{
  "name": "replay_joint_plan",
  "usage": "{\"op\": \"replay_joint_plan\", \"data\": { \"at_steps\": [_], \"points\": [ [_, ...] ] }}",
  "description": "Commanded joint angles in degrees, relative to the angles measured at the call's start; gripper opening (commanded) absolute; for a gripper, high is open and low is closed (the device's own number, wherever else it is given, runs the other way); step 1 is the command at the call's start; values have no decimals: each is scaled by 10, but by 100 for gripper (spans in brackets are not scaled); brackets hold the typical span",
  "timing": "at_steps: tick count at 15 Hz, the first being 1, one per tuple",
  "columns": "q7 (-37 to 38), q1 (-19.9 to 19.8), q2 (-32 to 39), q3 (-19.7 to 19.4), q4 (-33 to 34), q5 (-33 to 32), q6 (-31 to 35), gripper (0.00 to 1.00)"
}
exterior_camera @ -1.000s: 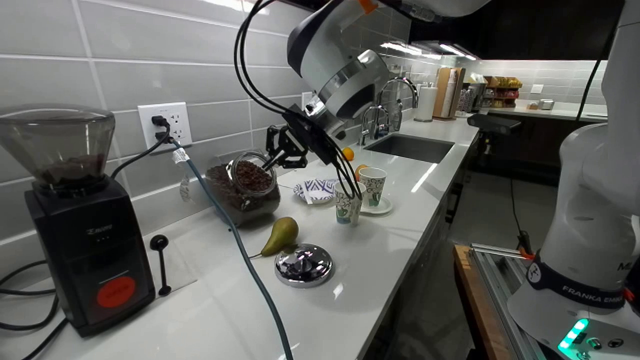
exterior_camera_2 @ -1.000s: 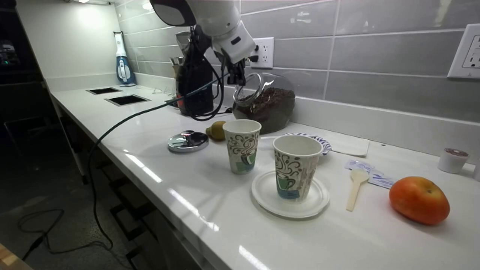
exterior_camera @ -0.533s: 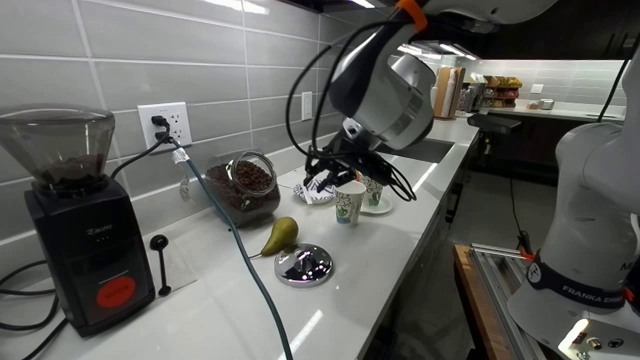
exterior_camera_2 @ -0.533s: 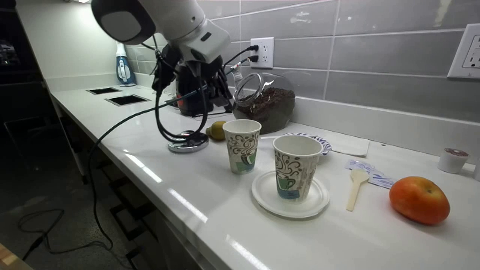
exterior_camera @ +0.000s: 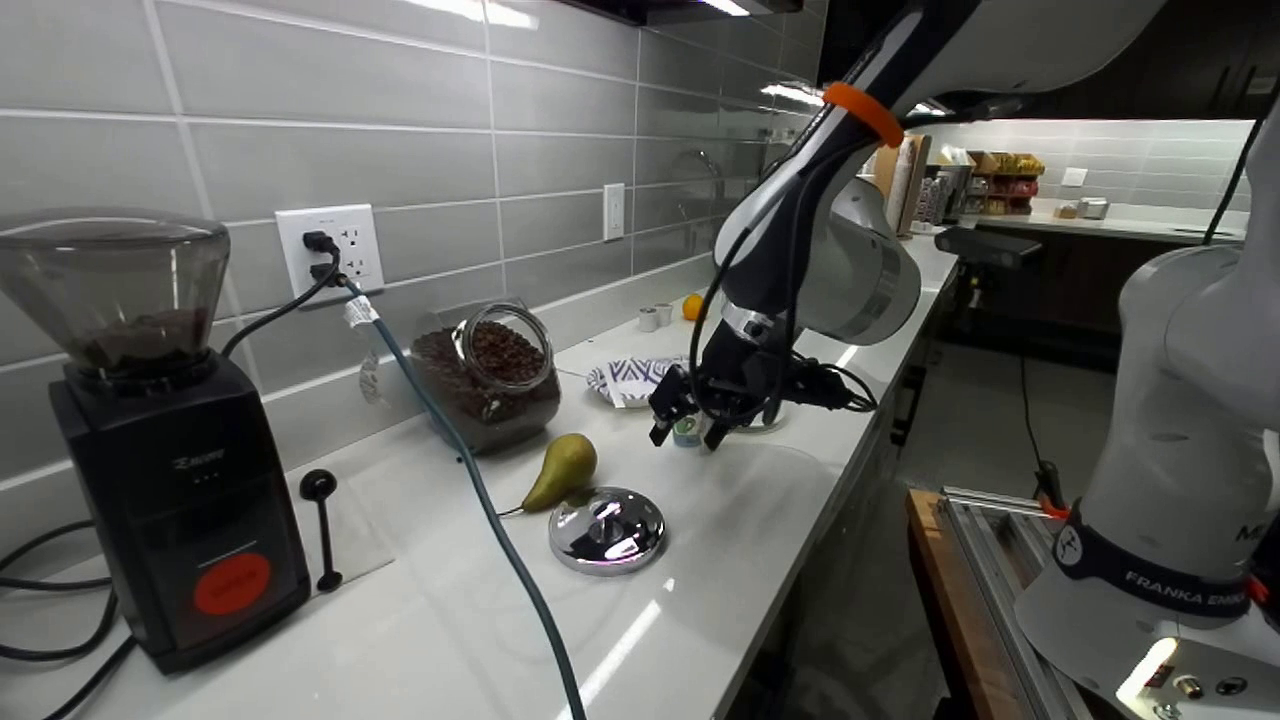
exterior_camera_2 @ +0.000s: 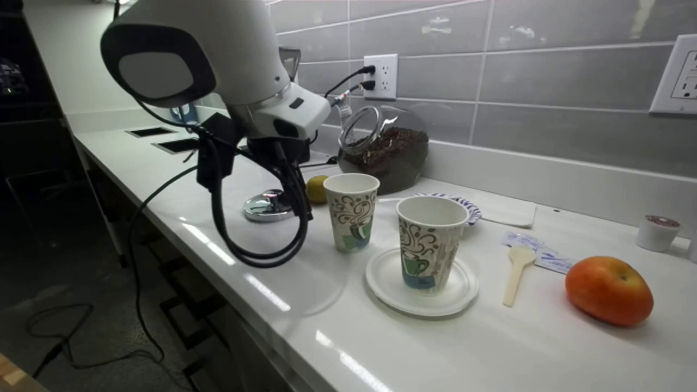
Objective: Lift and drop the spoon in the container
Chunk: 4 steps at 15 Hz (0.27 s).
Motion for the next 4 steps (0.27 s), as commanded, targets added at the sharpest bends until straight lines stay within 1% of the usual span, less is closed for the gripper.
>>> {"op": "replay_joint_plan", "data": {
  "at_steps": [1, 4],
  "points": [
    [7, 1, 4, -9, 0, -30, -13, 100],
    [8, 2, 10, -18, 1, -52, -19, 100]
  ]
}}
